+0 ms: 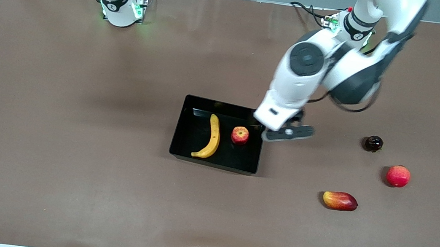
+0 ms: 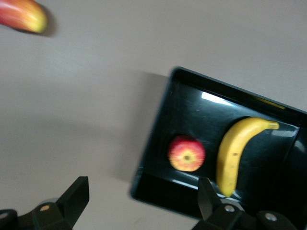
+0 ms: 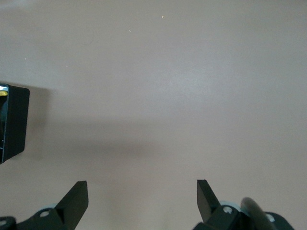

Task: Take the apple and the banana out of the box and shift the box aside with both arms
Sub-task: 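Reach the left gripper into the black tray toward the apple, then grasp the red-yellow apple in the tray with the left gripper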

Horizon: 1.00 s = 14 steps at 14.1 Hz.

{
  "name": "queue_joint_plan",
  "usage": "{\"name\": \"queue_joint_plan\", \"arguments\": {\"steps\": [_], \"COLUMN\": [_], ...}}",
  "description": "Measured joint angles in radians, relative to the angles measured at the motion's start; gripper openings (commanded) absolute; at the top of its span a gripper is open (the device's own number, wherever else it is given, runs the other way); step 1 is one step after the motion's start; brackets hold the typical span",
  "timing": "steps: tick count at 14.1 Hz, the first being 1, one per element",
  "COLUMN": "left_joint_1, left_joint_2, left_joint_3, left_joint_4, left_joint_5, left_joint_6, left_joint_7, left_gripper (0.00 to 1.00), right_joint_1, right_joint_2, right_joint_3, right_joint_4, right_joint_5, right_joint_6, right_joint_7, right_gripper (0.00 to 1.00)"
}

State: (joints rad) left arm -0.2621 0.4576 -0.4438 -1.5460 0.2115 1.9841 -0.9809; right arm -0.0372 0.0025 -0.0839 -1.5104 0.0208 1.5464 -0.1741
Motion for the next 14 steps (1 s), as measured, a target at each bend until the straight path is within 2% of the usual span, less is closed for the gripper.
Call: {"name": "queue_joint_plan", "arguments": {"steps": [7, 13, 14], "left_joint_1": [-0.078, -0.092, -0.093], "left_joint_2": [0.240, 0.320, 0.326], "left_joint_3": [0.004, 0.007, 0.011], "left_joint_4": [0.005, 0.007, 0.007], "left_joint_5": [0.119, 0.156, 0.156], "left_joint_6": [0.217, 0.230, 0.230], "left_joint_7": [-0.271, -0.353, -0.354], "left_gripper": [1.00, 1.00, 0.77], "right_joint_1": [0.000, 0.003, 0.003], "right_joint_2": [0.000, 0.003, 0.003], "right_joint_3": [0.000, 0.002, 0.002], "right_joint_4": [0.000, 0.000, 0.000], "right_joint_5": [0.000, 0.000, 0.000], "right_joint_6": [0.000, 0.000, 0.000], "right_joint_7": [0.000, 0.000, 0.000], "right_gripper": [1.00, 1.00, 1.00]}}
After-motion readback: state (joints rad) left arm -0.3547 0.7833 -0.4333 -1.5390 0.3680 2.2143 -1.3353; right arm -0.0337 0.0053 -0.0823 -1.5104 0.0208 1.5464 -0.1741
